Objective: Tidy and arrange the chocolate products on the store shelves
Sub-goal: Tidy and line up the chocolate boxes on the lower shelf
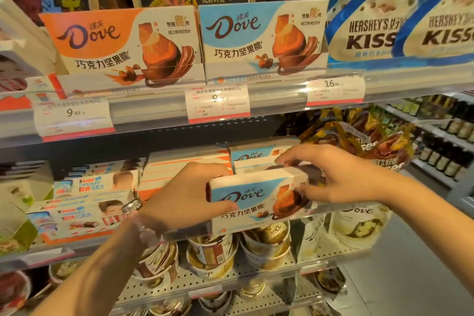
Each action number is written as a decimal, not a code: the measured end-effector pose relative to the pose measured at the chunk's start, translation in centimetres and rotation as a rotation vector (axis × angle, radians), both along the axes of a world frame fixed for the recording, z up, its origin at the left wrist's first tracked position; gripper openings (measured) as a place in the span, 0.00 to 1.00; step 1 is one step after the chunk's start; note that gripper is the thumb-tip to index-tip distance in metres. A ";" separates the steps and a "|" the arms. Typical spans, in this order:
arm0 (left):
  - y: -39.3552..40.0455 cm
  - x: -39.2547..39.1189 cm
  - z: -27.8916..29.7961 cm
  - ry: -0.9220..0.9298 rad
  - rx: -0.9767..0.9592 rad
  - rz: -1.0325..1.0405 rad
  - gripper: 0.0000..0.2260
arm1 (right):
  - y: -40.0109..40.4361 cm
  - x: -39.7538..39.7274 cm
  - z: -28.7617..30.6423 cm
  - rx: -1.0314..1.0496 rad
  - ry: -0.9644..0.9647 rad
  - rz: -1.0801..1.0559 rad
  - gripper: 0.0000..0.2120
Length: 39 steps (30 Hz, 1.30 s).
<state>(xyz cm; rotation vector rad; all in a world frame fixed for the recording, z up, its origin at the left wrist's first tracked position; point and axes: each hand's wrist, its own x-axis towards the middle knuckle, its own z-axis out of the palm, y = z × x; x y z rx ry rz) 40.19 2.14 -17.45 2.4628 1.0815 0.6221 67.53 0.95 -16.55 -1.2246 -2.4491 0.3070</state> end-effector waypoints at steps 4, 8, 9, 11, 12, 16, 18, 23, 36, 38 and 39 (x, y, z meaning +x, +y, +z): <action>0.6 1.4 -1.1 -0.040 0.078 -0.011 0.11 | -0.7 -1.0 0.0 0.106 -0.132 0.013 0.26; 2.4 0.7 -1.2 -0.110 -0.135 0.031 0.27 | -1.1 0.7 1.0 0.226 -0.004 0.006 0.20; 3.1 0.4 -1.3 -0.020 -0.132 0.064 0.32 | -1.3 1.2 1.0 0.247 0.060 0.003 0.19; 4.4 0.3 -1.8 0.158 -0.058 0.141 0.39 | -1.3 1.7 0.8 0.312 0.156 -0.010 0.17; 4.9 0.5 -2.1 0.200 -0.025 0.174 0.40 | -1.2 1.8 0.5 0.347 0.184 -0.018 0.17; 5.5 1.6 -3.3 0.218 0.039 0.208 0.35 | 0.2 1.3 -1.3 0.476 0.234 -0.055 0.16; 5.5 1.9 -3.7 0.220 0.084 0.267 0.32 | 1.2 1.1 -2.3 0.518 0.255 -0.091 0.16; 5.9 2.0 -4.1 0.292 0.118 0.289 0.28 | 3.2 1.1 -3.4 0.551 0.241 -0.147 0.16; 5.5 1.9 -4.0 0.211 0.107 0.259 0.20 | 5.8 1.5 -2.0 0.328 0.084 -0.269 0.21; 5.4 1.9 -4.0 0.204 0.107 0.254 0.20 | 5.8 1.5 -2.0 0.310 0.041 -0.269 0.21; 5.4 2.0 -4.0 0.203 0.107 0.256 0.21 | 5.8 1.4 -2.0 0.304 0.018 -0.261 0.21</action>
